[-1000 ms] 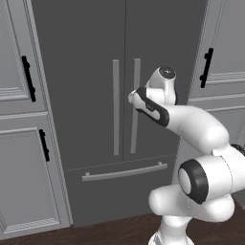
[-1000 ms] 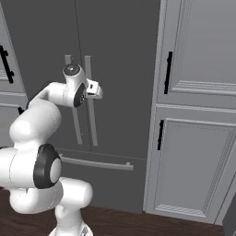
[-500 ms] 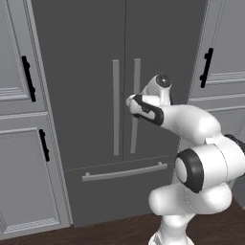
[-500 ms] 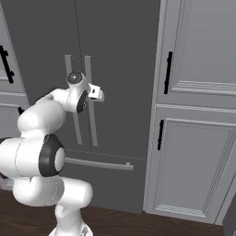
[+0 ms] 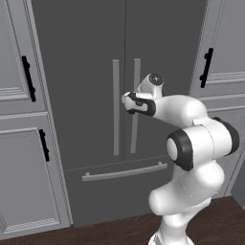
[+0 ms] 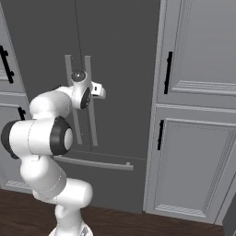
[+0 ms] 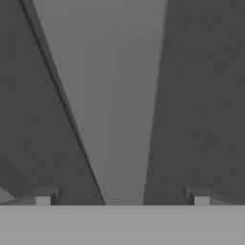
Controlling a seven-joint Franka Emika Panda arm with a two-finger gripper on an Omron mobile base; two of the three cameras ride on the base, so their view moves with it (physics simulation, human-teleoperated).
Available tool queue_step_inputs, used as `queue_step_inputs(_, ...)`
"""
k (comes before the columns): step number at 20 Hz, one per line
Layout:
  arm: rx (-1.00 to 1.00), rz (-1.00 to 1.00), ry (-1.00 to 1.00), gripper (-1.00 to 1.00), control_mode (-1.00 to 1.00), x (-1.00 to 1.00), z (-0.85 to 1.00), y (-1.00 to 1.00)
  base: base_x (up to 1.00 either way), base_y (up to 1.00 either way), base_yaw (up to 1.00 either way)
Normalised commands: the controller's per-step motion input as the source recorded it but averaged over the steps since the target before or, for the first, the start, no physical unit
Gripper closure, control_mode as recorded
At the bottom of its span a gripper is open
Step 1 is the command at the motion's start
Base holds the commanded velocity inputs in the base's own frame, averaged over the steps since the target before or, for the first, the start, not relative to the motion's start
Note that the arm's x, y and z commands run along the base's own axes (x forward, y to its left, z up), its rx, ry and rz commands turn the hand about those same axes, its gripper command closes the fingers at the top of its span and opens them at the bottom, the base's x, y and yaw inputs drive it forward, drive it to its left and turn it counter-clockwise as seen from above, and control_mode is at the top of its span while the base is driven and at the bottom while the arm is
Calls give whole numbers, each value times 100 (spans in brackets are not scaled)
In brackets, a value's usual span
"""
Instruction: Grab a lemon wedge from the fridge and one ice cube from the ice bowl, and put them in the glass of lemonade.
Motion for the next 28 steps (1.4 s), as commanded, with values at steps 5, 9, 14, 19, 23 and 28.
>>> queue_step_inputs(5,0,0,0,-100,-100,58,-14,9,0,0,0)
queue_step_inputs(9,0,0,0,-100,-100,56,-26,2,0,0,0)
queue_step_inputs(14,0,0,0,100,-100,27,-3,12,0,0,0)
queue_step_inputs(19,-1,0,7,100,-100,41,0,7,0,0,0)
queue_step_inputs(23,-2,0,8,100,-100,27,0,0,0,0,0)
queue_step_inputs(28,0,-9,3,100,-100,-2,0,-37,0,0,0)
